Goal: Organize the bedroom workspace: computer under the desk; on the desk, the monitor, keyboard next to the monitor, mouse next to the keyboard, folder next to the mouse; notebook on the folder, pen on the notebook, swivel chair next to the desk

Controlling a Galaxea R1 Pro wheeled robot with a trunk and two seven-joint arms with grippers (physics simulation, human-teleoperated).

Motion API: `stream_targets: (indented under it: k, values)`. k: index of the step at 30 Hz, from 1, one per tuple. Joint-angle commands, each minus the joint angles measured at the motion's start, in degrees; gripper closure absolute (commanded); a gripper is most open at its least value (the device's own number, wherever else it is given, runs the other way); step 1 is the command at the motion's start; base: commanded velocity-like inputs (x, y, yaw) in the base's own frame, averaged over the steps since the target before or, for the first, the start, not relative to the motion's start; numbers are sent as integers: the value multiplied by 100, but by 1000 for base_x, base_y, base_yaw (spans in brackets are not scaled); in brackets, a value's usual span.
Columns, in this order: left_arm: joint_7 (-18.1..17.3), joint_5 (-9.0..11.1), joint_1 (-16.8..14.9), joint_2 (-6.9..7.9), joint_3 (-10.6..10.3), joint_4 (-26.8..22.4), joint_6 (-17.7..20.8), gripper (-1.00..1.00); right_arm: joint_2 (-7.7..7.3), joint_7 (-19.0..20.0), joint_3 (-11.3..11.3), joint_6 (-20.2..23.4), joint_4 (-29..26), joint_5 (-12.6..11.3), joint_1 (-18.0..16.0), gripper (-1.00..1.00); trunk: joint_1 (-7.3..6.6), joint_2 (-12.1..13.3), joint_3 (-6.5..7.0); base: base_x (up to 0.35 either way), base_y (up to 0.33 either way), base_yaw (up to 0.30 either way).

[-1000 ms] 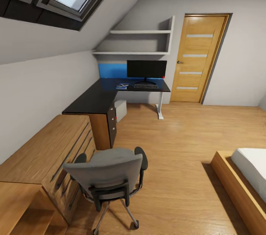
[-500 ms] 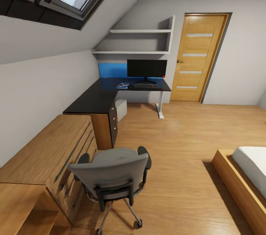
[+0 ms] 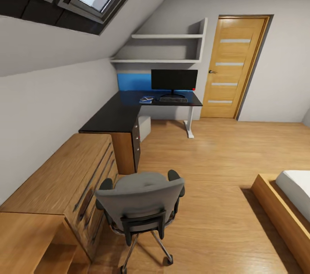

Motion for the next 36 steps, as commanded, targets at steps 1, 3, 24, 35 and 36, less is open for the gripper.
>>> stream_targets:
  k: [1,3,24,35,36]
  values:
    - [20,33,2,2,-48,-11,-7,-100,5,-54,48,-8,11,7,-4,-100,1,-6,-7,-15,96,0]
    - [21,33,3,2,-46,-11,-4,-100,5,-54,48,-8,11,8,-4,-100,1,-6,-7,-11,69,0]
    - [23,33,3,2,-52,-11,10,-100,3,-54,48,-8,11,8,-4,-100,1,-6,-7,-86,81,0]
    - [23,33,2,0,-53,-11,42,-100,2,-54,48,-10,11,8,-4,-100,1,-6,-7,-159,74,0]
    - [23,33,2,1,-53,-11,45,-100,2,-54,48,-9,11,8,-4,-100,1,-6,-7,-49,21,0]
